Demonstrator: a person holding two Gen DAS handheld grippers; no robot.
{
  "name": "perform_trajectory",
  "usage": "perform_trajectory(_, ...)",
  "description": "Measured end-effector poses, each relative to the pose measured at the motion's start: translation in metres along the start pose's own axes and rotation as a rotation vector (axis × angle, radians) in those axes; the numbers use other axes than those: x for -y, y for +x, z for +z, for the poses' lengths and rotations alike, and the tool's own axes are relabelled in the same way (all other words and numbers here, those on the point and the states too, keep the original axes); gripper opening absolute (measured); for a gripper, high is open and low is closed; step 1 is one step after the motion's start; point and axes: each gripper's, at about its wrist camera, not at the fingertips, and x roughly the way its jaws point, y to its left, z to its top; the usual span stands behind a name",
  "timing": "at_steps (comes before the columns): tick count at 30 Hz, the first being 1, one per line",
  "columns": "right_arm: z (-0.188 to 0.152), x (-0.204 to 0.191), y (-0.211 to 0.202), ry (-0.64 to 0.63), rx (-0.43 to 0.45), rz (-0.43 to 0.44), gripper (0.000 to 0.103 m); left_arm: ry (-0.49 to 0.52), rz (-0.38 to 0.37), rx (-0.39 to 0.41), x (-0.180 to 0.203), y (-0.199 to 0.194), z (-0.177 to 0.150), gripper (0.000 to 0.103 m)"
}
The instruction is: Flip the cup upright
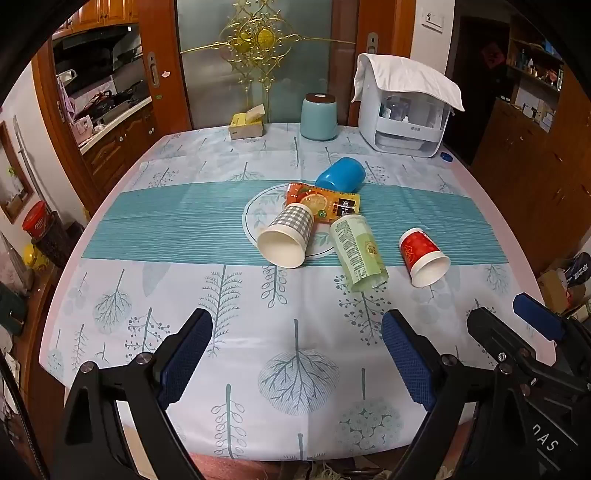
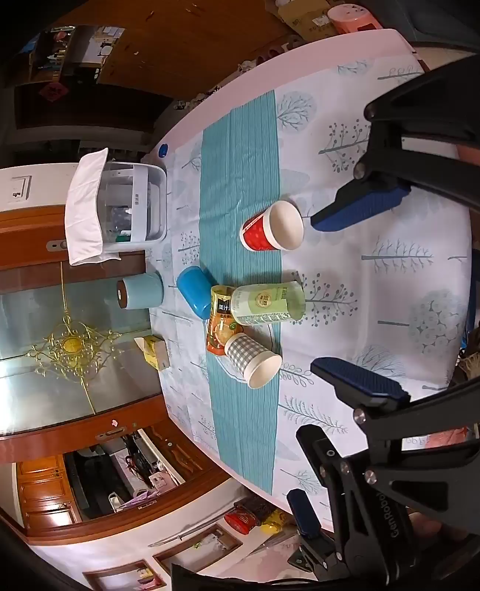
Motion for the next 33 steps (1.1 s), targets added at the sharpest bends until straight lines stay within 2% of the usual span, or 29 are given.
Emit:
perform_trajectory(13,0.0012,0.0008,-0.0001,0.010,0.006,0.009,0.071,-0.001,-0.029,-0.002,-0.0076,0.0048,-0.0009,0.092)
perform_trajectory(33,-0.0046,0.0013,0.0028,0.018,0.002,0.032,0.071,-0.010,-0.032,0.005,-0.0032,0.0016,-0.0016,0.090)
